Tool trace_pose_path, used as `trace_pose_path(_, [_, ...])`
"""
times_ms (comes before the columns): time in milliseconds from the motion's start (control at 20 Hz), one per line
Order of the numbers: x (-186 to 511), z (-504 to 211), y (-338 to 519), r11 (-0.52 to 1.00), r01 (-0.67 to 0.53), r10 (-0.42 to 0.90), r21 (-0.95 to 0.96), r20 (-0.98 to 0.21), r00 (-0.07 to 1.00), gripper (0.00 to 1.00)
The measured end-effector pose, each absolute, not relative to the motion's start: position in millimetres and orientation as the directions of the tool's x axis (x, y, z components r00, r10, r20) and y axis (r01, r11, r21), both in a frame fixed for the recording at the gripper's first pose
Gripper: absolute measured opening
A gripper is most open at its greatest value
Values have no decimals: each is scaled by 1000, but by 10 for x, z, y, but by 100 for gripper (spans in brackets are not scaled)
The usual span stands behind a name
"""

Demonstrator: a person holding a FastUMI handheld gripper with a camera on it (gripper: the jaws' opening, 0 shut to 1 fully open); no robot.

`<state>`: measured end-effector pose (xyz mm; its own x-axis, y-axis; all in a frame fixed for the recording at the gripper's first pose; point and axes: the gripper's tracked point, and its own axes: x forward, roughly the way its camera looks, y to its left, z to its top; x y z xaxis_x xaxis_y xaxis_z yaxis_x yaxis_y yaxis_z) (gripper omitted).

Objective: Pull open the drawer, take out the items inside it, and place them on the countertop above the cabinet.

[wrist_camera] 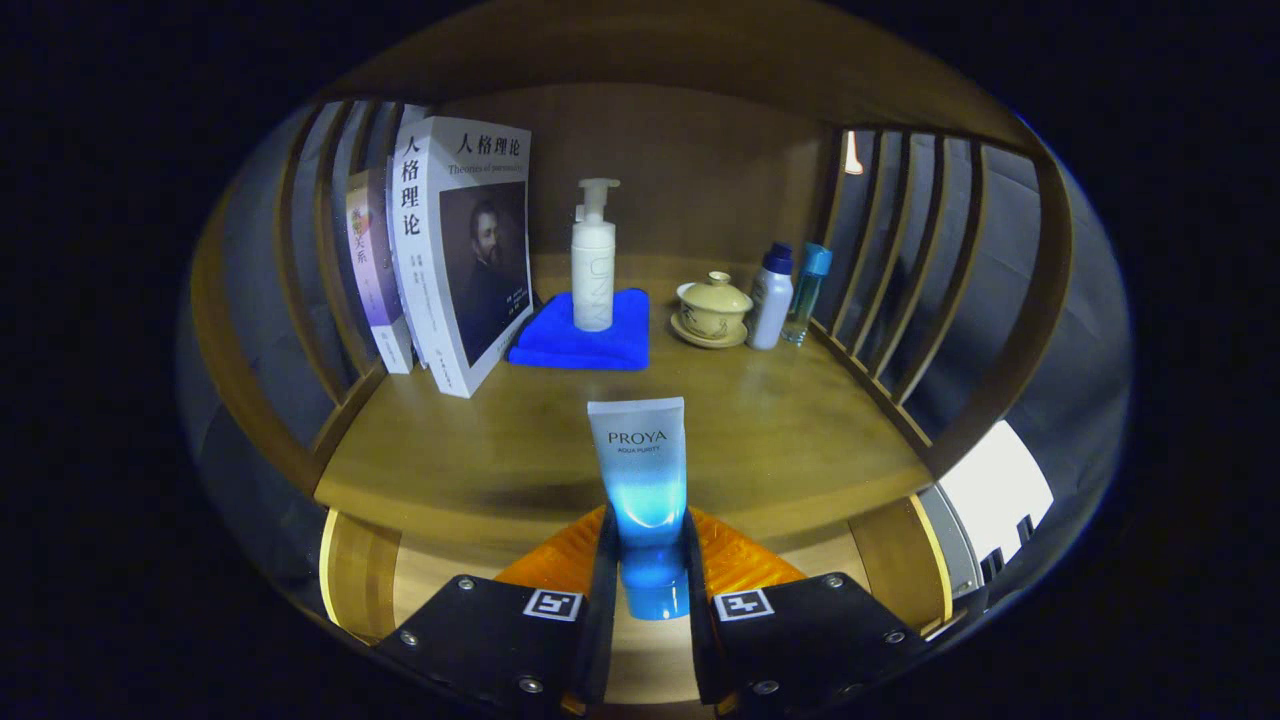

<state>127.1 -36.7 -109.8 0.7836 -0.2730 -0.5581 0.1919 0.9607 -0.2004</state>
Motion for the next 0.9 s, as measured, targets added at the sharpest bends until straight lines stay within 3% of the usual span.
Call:
trace_pose_path(450, [1881, -1193, -487, 973, 146, -221, -179, -531, 818, 34])
trace_pose_path(900, [2123, -1190, -704, 977, 176, -213, -120, -532, 819, 38])
